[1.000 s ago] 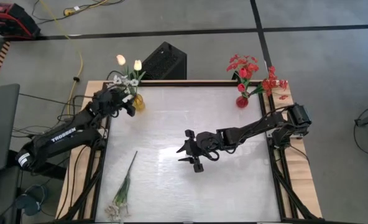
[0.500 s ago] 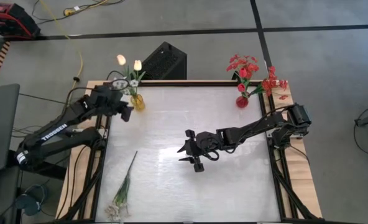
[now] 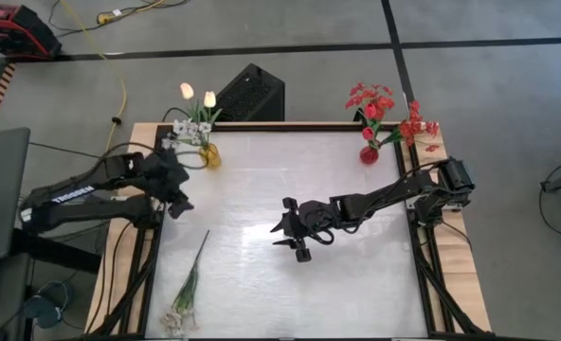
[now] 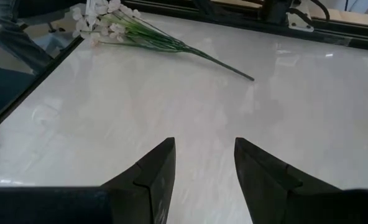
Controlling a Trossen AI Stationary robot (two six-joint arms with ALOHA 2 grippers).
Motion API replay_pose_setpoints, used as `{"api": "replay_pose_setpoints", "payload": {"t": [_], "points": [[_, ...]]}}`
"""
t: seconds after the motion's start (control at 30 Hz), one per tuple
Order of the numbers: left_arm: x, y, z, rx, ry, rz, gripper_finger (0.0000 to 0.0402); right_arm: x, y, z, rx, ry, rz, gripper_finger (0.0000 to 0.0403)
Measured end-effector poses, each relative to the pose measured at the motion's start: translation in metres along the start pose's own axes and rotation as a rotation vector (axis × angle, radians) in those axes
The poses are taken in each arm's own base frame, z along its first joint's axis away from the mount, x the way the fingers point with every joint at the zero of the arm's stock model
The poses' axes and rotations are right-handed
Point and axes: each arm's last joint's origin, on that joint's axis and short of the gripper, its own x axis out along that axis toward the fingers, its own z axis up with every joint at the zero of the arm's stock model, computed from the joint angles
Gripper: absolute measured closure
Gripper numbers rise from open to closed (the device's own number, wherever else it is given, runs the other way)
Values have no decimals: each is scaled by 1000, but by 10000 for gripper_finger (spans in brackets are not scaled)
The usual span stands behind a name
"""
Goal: Sort flowers into vase by color
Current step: Put the white flowers in the yellow vase
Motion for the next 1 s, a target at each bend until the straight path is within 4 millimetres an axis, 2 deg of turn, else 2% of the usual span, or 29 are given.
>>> {"api": "replay_pose_setpoints", "payload": {"t": [0.27, 0.4, 0.57, 0.67, 0.8, 1.0], "points": [[4, -29, -16, 113, 139, -167, 195, 0, 0, 0, 1, 1, 1, 214], [4, -50, -17, 225, 93, -305, 195, 0, 0, 0, 0, 1, 2, 214], [6, -77, -19, 469, 7, -443, 195, 0, 0, 0, 0, 1, 1, 214], [11, -90, -24, 646, -21, -454, 195, 0, 0, 0, 1, 1, 1, 214], [26, -101, -30, 856, -10, -387, 196, 0, 0, 0, 1, 1, 2, 214], [55, -110, -38, 942, 147, -325, 196, 0, 0, 0, 2, 1, 2, 214]]}}
